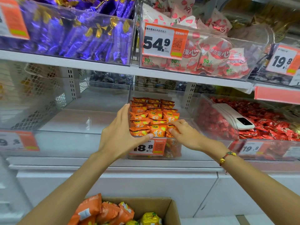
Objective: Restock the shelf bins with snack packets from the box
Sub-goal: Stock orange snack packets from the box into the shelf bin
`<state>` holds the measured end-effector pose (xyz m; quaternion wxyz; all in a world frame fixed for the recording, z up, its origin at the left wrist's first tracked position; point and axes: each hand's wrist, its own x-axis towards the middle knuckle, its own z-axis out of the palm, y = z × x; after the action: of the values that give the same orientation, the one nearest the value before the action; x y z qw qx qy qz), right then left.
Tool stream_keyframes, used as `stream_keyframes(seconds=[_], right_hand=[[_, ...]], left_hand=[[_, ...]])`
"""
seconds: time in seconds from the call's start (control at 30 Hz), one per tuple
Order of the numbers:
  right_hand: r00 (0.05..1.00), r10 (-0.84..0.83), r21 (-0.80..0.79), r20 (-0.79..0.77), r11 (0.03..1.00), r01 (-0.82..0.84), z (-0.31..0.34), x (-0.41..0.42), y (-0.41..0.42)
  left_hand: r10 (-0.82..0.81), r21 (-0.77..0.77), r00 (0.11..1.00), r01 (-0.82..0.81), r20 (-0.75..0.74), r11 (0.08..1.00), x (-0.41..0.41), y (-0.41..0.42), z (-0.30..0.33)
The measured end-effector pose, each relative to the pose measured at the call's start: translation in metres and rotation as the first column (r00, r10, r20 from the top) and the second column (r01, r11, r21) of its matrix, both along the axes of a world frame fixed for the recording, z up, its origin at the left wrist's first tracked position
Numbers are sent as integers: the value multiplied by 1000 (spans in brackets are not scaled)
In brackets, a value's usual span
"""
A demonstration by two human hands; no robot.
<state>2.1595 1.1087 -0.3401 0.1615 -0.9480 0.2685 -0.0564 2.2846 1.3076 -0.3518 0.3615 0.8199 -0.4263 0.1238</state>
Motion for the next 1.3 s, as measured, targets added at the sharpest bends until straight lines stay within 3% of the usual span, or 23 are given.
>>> stream_keyframes(seconds=[0.13,0.23,0.3,0.43,0.6,0.73,0.87,0.97,1.17,1.3], right_hand=[[988,-5,-88,157,996,20,-1,-20,19],[940,100,-273,325,962,-8,-1,-48,49],[915,178,-296,362,953,-69,-5,-64,69],[970,240,-192,45,955,-227,-35,-73,94],[920,298,74,-255,955,-289,-102,-46,114],[944,225,125,-243,972,-199,-159,-23,132],[959,129,155,-251,984,-92,-204,-6,154],[967,90,178,-239,983,-47,-230,5,165],[972,39,34,-234,999,-31,-245,6,161],[971,106,27,-216,994,-103,-234,-7,160]], left_hand=[[-39,-49,999,40,9,998,2,4,-4],[3,-151,979,29,206,988,-8,19,-16],[16,-222,968,41,252,974,-19,37,-30],[45,-187,986,-14,159,982,-29,78,-72],[66,211,991,-40,-114,977,-31,113,-160],[98,414,991,-53,-88,909,-29,135,-213],[126,515,992,-111,6,850,-24,140,-221],[105,520,993,-67,-44,852,-19,139,-217],[75,552,992,-7,-102,834,-21,138,-207],[134,387,970,-47,-202,921,-24,134,-205]])
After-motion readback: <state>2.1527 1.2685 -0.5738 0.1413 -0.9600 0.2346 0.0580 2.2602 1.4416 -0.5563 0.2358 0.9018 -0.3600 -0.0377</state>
